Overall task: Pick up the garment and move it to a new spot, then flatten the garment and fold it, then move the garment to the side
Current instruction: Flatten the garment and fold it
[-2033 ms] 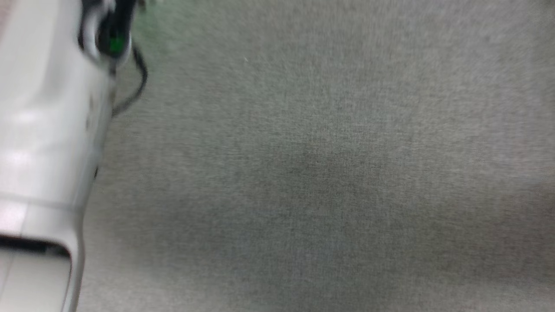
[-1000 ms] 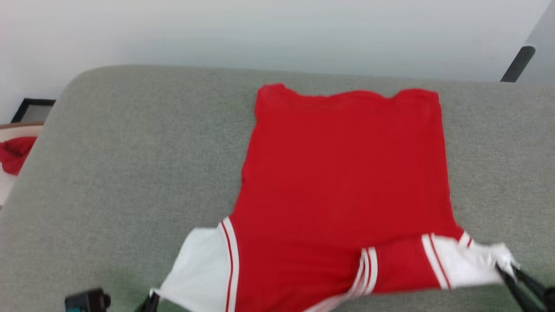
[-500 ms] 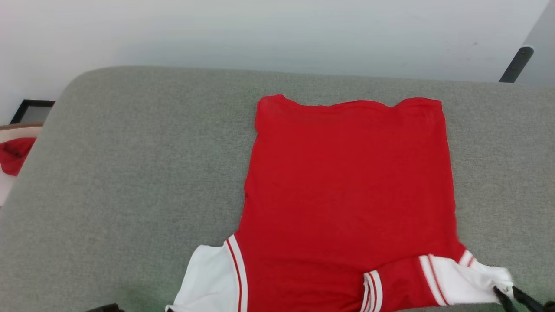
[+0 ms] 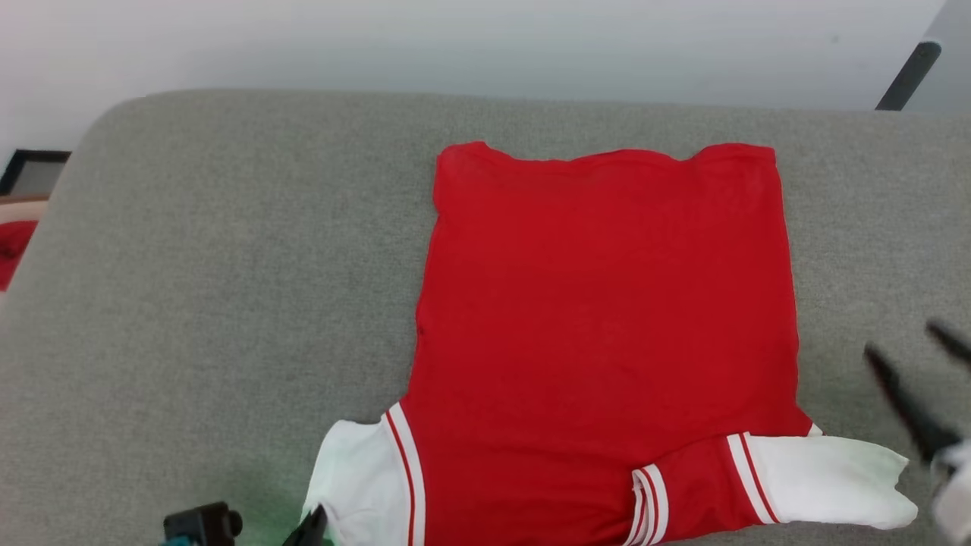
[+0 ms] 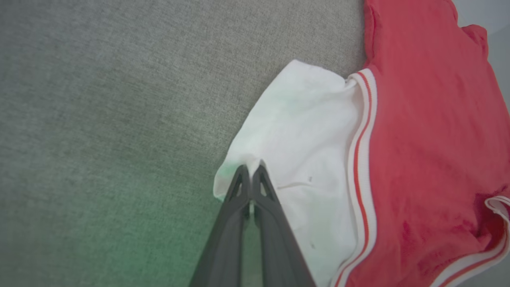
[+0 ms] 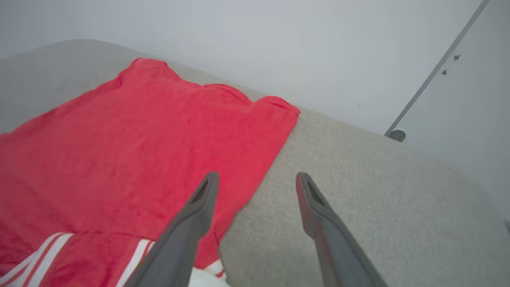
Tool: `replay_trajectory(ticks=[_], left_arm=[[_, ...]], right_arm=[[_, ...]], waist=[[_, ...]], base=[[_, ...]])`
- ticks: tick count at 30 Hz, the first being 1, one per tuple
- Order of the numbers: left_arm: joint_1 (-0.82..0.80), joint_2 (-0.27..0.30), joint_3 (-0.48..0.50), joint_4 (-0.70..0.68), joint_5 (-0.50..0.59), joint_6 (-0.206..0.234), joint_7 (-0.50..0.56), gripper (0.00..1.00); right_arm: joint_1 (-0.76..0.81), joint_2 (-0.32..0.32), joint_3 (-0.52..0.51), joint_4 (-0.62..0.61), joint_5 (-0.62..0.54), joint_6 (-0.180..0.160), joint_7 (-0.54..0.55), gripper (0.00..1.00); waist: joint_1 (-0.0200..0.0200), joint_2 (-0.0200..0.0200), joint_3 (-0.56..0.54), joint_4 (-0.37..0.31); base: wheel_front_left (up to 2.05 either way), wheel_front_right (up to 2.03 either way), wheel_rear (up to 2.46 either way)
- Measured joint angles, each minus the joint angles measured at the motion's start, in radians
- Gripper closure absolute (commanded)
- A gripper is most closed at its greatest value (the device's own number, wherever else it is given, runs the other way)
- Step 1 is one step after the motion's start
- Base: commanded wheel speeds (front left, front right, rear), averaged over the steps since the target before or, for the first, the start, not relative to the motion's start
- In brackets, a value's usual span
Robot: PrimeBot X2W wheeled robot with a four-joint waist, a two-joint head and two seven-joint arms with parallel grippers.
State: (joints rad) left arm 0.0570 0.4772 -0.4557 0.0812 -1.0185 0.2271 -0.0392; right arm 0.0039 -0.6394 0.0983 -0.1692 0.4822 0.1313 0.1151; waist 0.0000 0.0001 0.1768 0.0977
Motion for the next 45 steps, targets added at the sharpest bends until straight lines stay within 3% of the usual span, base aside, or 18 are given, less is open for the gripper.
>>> replay_trajectory(ticks=[7, 9, 19, 27, 38, 39, 40, 45], left_arm=[[-0.064, -0.017, -0.024, 0.019, 0.017, -0.020, 0.010, 1.00], [-0.096, -0.029, -0.042, 0.032, 0.027, -0.035, 0.013, 1.00], [-0.191, -0.080, -0.086, 0.084, 0.050, -0.083, 0.017, 1.00], [-0.266, -0.128, -0.116, 0.135, 0.064, -0.133, 0.000, 1.00], [-0.341, -0.182, -0.144, 0.198, 0.071, -0.197, -0.020, 1.00], [-0.344, -0.187, -0.144, 0.203, 0.071, -0.202, -0.023, 1.00], [-0.347, -0.190, -0.145, 0.208, 0.071, -0.206, -0.026, 1.00], [-0.360, -0.202, -0.145, 0.231, 0.068, -0.221, -0.040, 1.00]], right_arm=[[-0.288, -0.022, 0.035, 0.123, 0.021, 0.000, 0.108, 0.00], [-0.426, -0.027, 0.070, 0.230, 0.039, 0.000, 0.145, 0.00], [-0.757, -0.023, 0.174, 0.586, 0.082, 0.000, 0.308, 0.00], [-0.964, 0.014, 0.200, 0.876, 0.092, 0.000, 0.448, 0.00], [-1.120, 0.052, 0.169, 1.161, 0.044, 0.000, 0.556, 0.00], [-1.132, 0.054, 0.166, 1.175, 0.041, -0.001, 0.560, 0.90], [-1.141, 0.056, 0.168, 1.184, 0.033, -0.001, 0.562, 1.00], [-1.165, 0.071, 0.170, 1.211, 0.025, -0.001, 0.564, 1.00]], waist=[[0.0000, 0.0000, 0.030, 0.012], [0.0000, 0.0000, 0.044, 0.031], [0.0001, 0.0000, 0.100, 0.109], [0.0000, 0.0000, 0.172, 0.176], [0.0000, -0.0001, 0.247, 0.259], [0.0000, -0.0001, 0.252, 0.265], [0.0000, 0.0000, 0.256, 0.270], [0.0000, 0.0000, 0.269, 0.279]], base=[[0.00, 0.00, 0.00], [0.00, 0.00, 0.00], [0.00, 0.00, 0.00], [0.00, 0.00, 0.00], [0.00, 0.00, 0.00], [0.00, 0.00, 0.00], [0.00, 0.00, 0.00], [0.00, 0.00, 0.00]])
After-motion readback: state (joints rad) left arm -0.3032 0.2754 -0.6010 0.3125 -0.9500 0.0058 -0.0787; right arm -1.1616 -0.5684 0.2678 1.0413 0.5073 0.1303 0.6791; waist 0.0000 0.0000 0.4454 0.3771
